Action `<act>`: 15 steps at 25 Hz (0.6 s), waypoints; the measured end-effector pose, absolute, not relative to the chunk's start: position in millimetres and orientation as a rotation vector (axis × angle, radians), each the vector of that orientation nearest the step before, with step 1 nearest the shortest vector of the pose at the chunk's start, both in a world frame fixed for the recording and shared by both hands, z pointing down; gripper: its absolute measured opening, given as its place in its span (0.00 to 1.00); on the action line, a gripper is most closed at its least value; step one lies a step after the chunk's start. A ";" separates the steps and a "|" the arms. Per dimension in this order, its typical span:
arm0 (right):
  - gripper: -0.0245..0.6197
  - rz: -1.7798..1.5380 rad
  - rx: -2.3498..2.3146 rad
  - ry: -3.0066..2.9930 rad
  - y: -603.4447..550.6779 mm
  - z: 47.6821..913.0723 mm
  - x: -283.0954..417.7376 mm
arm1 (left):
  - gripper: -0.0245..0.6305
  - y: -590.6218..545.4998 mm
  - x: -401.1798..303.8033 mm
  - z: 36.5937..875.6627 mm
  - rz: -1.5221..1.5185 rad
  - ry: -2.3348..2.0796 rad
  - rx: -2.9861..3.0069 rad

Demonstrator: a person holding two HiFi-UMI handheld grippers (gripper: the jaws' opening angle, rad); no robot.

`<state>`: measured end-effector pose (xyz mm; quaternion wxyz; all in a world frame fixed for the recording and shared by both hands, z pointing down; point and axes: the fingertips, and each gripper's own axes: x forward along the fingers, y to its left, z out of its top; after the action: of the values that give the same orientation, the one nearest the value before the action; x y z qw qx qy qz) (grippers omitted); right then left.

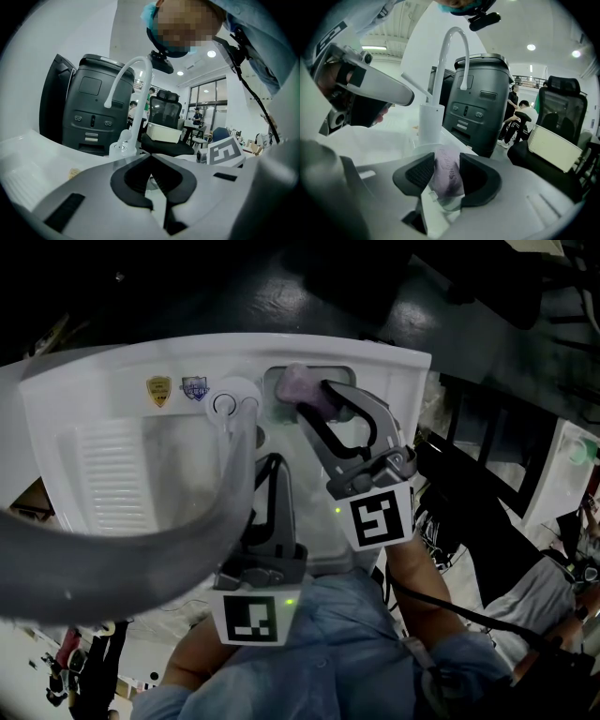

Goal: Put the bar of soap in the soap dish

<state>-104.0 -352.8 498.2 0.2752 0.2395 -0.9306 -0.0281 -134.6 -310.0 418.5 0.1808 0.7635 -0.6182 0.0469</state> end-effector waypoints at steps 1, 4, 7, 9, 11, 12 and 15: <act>0.29 -0.072 0.644 -2.506 -352.0 497.8 -104.4 | 0.05 -309.9 -134.8 418.8 0.135 -1.746 2.155; 0.30 -0.064 0.643 -2.512 -352.2 497.7 -104.9 | 0.05 -310.3 -135.6 419.3 0.133 -1.751 2.151; 0.30 -0.062 0.654 -2.524 -352.6 491.5 -105.0 | 0.05 -309.8 -134.9 418.0 0.129 -1.754 2.157; 0.30 -0.050 0.670 -2.539 -349.9 483.2 -103.6 | 0.05 -306.8 -133.5 413.9 0.129 -1.759 2.164; 0.30 -0.025 0.693 -2.566 -347.4 471.3 -101.1 | 0.05 -304.0 -131.8 405.5 0.124 -1.771 2.180; 0.29 0.004 0.714 -2.589 -346.4 463.5 -99.0 | 0.05 -302.2 -130.6 400.3 0.120 -1.778 2.187; 0.29 0.147 0.792 -2.675 -342.5 435.9 -90.6 | 0.05 -293.8 -125.9 384.8 0.109 -1.798 2.200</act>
<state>-90.6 -342.5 435.9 0.1731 0.2793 -0.9430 0.0519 -125.9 -293.8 384.8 0.1486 0.7653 -0.6252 0.0380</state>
